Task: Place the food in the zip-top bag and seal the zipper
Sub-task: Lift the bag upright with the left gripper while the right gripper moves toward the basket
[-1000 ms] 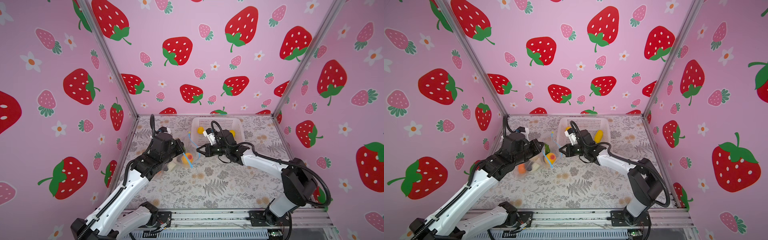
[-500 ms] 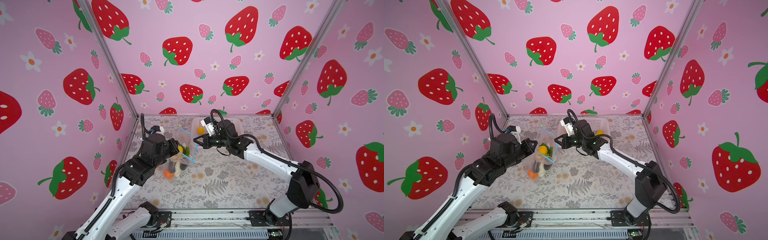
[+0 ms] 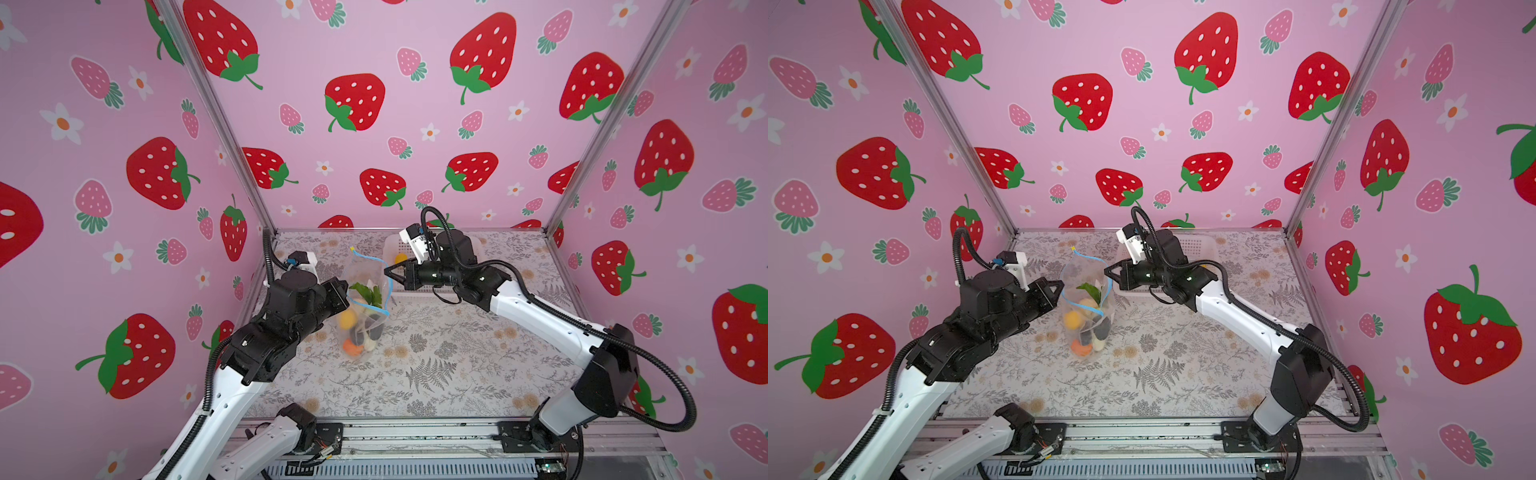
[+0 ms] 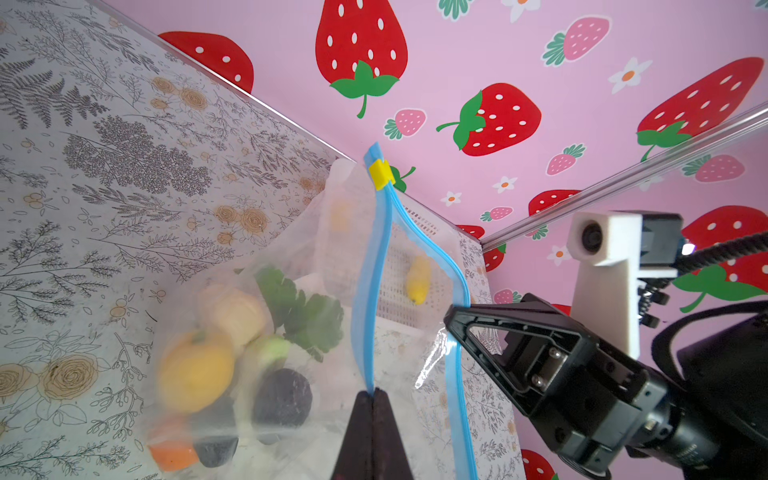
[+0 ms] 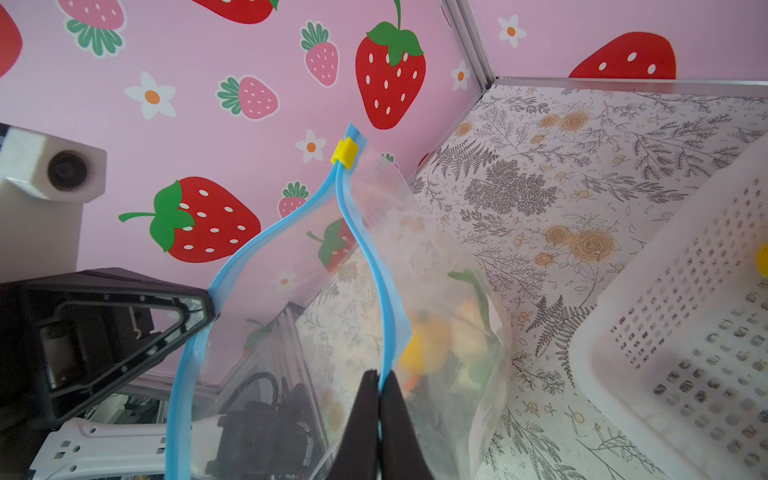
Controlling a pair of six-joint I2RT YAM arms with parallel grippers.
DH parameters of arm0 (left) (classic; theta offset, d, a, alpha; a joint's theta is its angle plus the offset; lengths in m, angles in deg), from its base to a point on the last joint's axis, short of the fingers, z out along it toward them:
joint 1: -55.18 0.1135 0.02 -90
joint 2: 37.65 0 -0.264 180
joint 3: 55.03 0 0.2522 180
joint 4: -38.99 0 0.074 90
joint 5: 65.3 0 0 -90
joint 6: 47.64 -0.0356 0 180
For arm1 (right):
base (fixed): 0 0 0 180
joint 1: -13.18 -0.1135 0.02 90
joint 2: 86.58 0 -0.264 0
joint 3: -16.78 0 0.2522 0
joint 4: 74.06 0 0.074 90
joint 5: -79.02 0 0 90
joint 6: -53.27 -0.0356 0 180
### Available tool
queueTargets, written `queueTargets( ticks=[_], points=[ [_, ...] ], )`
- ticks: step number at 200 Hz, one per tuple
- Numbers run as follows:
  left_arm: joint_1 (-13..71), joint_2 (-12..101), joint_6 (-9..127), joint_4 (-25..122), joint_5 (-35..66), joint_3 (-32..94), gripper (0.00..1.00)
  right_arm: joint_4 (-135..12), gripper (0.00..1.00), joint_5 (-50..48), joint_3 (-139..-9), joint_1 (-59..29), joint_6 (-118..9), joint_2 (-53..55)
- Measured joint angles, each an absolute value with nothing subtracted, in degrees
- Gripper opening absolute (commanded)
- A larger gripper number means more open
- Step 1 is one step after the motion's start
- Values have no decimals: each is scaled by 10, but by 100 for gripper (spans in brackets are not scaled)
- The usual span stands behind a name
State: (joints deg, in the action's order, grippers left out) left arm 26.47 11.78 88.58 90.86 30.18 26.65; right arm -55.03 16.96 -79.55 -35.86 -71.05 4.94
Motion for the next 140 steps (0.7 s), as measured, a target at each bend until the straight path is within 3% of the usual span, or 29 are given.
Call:
queueTargets(
  ticks=[140],
  points=[
    [267, 142, 860, 982, 286, 316, 0, -515, 10, 140, -805, -371, -716, 23]
  ],
)
